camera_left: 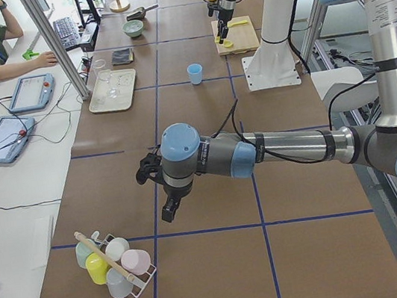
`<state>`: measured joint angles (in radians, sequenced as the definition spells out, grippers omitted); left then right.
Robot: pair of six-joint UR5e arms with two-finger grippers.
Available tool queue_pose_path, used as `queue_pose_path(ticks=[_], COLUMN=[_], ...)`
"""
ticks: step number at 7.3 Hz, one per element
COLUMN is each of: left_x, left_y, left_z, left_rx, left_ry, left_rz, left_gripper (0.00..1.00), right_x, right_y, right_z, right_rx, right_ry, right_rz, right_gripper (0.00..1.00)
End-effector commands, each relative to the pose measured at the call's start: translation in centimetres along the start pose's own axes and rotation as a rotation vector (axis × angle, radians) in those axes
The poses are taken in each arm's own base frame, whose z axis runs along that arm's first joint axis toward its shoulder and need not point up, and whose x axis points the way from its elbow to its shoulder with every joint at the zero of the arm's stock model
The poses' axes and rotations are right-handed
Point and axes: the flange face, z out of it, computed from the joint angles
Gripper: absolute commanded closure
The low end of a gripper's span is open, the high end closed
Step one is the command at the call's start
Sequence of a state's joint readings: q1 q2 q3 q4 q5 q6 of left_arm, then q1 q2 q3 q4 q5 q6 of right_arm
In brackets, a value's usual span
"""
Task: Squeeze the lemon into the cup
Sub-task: 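Carry the lemon slice with the right gripper over the blue cup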
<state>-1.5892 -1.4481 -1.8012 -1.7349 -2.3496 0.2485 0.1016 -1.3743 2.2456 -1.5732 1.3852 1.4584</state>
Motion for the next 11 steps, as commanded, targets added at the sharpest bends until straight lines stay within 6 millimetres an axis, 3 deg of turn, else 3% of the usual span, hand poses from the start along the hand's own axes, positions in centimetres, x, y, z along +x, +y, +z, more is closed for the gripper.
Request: queue_pose_path(ticks=[1, 7, 9, 11], left_x=[0.0, -0.1, -0.2, -0.3], left_y=[0.0, -0.3, -0.3, -0.2], left_z=[0.0, 0.1, 0.3, 0.3], left_rx=[0.001, -0.001, -0.003, -0.004], left_ry=[0.0, 0.0, 0.002, 0.002], left_rz=[0.001, 0.001, -0.001, -0.002], left_gripper=[0.0, 0.0, 0.0, 0.0], right_x=[-3.5, -10.3, -14.4, -16.8], right_y=[-2.6, -11.6, -14.0, -16.3], right_z=[-1.3, 1.6, 2.7, 3.9], right_rx=[0.018, 0.063, 0.079, 0.093], right_ry=[0.012, 0.025, 0.03, 0.052], right_rz=[0.016, 0.076, 0.09, 0.103], right_gripper=[0.34, 0.36, 0.36, 0.36])
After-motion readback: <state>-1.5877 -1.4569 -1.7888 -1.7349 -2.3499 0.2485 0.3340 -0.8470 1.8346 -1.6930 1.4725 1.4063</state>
